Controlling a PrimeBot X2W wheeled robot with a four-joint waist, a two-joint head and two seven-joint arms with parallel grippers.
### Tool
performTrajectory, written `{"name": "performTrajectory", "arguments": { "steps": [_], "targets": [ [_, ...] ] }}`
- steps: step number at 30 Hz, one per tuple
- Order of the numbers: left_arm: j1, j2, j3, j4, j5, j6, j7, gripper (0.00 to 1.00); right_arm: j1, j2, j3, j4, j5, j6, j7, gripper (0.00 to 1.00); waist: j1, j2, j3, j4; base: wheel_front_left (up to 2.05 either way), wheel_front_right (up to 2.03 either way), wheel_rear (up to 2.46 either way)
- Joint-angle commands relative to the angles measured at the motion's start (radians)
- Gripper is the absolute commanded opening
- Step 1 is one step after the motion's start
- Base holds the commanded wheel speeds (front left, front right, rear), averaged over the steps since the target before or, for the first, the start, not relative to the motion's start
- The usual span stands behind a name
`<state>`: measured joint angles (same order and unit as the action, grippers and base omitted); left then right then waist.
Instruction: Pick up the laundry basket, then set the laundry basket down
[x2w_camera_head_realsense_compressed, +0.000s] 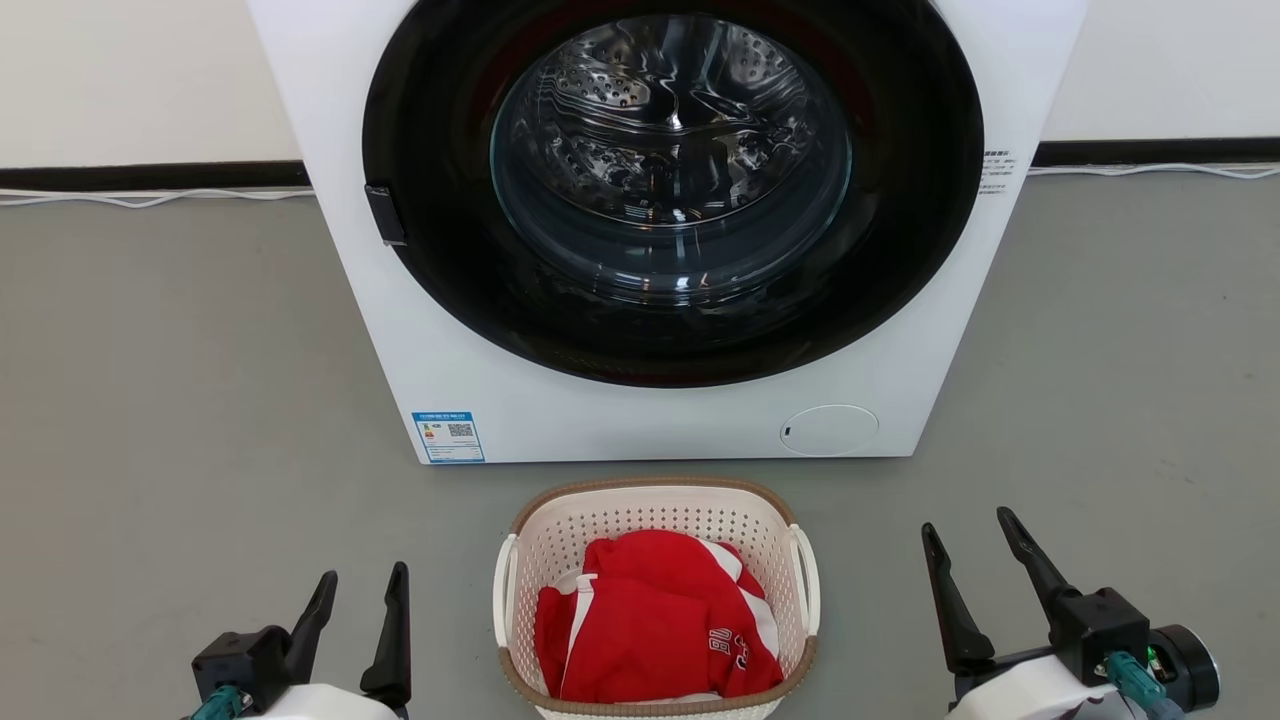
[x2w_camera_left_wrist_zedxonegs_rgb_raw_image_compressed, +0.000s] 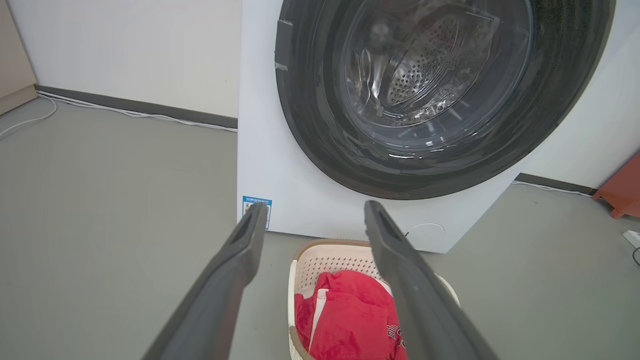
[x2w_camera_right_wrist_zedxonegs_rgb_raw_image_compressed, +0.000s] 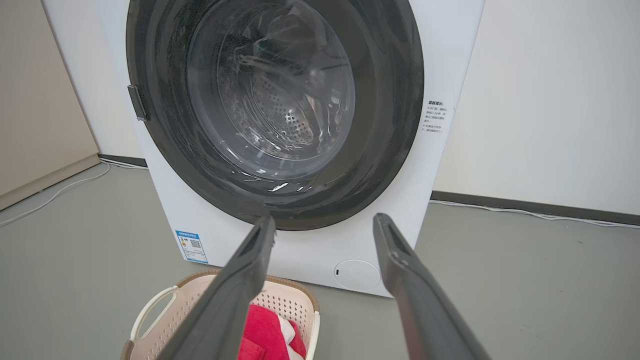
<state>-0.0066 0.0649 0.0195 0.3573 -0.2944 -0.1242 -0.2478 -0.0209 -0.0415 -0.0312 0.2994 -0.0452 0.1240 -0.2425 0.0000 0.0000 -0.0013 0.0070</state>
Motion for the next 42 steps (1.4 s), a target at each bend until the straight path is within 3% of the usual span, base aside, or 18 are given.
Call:
{"name": "performTrajectory", "arguments": {
  "steps": [1,17,26,34,42],
  "targets": [
    [-0.018,0.013,0.024,-0.021,0.024,-0.007,-0.014,1.00,-0.010,-0.009,0.027,-0.024,-0.029,0.007,-0.019,1.00,0.0000,0.0000,0.000,0.000,0.00,0.00,0.00],
    [-0.020,0.012,0.021,-0.016,0.024,-0.007,-0.014,1.00,-0.010,-0.009,0.013,-0.020,-0.002,0.007,-0.019,1.00,0.0000,0.0000,0.006,0.000,0.00,0.00,0.00],
    [-0.059,0.027,-0.008,0.021,0.001,-0.007,-0.014,1.00,-0.063,-0.009,-0.006,0.042,0.023,0.007,-0.019,1.00,0.0000,0.0000,0.060,0.001,0.00,0.00,0.00],
    [-0.196,0.052,-0.079,0.125,-0.029,-0.007,-0.014,1.00,-0.193,-0.009,-0.020,0.192,0.023,0.007,-0.019,1.00,0.0000,0.0000,0.175,0.015,0.00,0.00,0.00],
    [-0.420,0.076,-0.216,0.329,-0.108,-0.007,-0.014,1.00,-0.401,-0.009,-0.063,0.448,0.009,0.007,-0.009,1.00,0.0000,0.0000,0.344,0.035,0.00,0.00,0.00]
  ]
}}
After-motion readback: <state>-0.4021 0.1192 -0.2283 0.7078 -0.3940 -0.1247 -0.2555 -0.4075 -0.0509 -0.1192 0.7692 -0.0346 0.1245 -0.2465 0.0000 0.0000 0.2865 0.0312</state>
